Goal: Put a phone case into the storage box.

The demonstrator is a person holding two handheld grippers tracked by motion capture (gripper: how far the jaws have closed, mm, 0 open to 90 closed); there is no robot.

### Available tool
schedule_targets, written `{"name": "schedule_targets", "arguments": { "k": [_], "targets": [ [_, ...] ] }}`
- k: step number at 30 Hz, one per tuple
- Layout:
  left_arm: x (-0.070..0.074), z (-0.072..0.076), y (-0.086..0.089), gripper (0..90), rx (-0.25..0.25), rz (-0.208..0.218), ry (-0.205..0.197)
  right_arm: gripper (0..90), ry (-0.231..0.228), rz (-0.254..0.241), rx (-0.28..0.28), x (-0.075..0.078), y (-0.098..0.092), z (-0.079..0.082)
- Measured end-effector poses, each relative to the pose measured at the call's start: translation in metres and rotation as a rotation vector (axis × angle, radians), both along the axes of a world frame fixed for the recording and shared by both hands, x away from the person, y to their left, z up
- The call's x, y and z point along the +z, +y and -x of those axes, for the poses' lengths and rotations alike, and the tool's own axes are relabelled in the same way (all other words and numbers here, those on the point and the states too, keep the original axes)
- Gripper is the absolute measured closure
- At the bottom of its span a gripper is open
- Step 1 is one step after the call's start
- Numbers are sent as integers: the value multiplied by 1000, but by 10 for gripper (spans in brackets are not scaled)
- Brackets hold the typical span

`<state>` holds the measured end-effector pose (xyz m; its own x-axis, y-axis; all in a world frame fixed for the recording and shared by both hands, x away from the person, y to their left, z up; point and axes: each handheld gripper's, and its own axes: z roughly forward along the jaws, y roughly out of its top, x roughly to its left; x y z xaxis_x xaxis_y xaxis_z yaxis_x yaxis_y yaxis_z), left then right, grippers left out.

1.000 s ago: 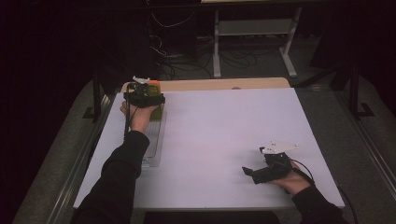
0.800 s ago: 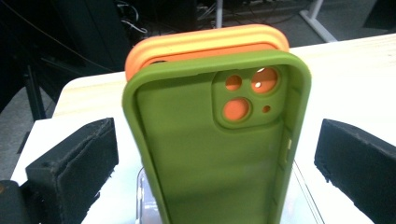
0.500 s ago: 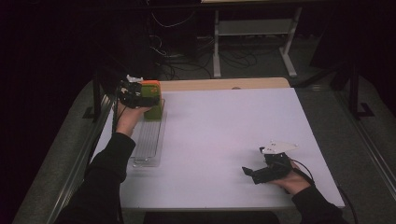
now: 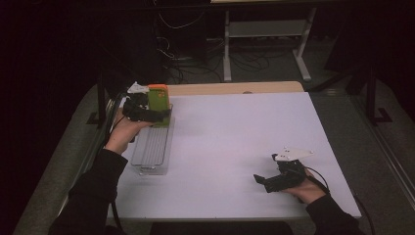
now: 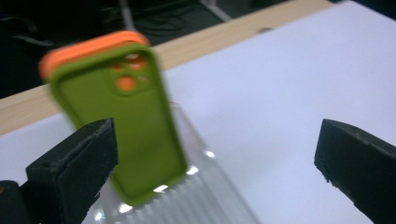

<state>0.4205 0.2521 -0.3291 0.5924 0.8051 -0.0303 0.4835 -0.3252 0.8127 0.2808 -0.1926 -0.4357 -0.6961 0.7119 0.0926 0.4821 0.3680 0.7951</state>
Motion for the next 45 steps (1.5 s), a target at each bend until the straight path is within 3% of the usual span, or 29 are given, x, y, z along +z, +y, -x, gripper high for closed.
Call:
{"name": "schedule_targets", "arguments": {
  "k": [2, 3, 9, 19, 32, 39, 45],
  "targets": [
    [0, 7, -3, 0, -36, 20, -1, 0, 1, -3, -1, 1, 0, 0],
    [1, 11, -2, 0, -63, 9, -1, 0, -1, -4, 1, 1, 0, 0],
    [-4, 34, -6, 0, -143, 43, -2, 0, 2, -6, 6, 3, 0, 1],
    [-17, 72, -8, 0, -263, 37, -18, 0, -8, -18, 14, 9, -1, 1],
    [-40, 97, -2, 0, -312, 44, -34, 0, -26, -31, 28, 15, -3, 0],
    [-52, 109, 3, 0, -307, 57, -39, 0, -39, -43, 32, 22, -5, 0],
    [-63, 114, 8, 0, -304, 47, -19, 0, -44, -45, 41, 26, -4, -1]
  ]
}}
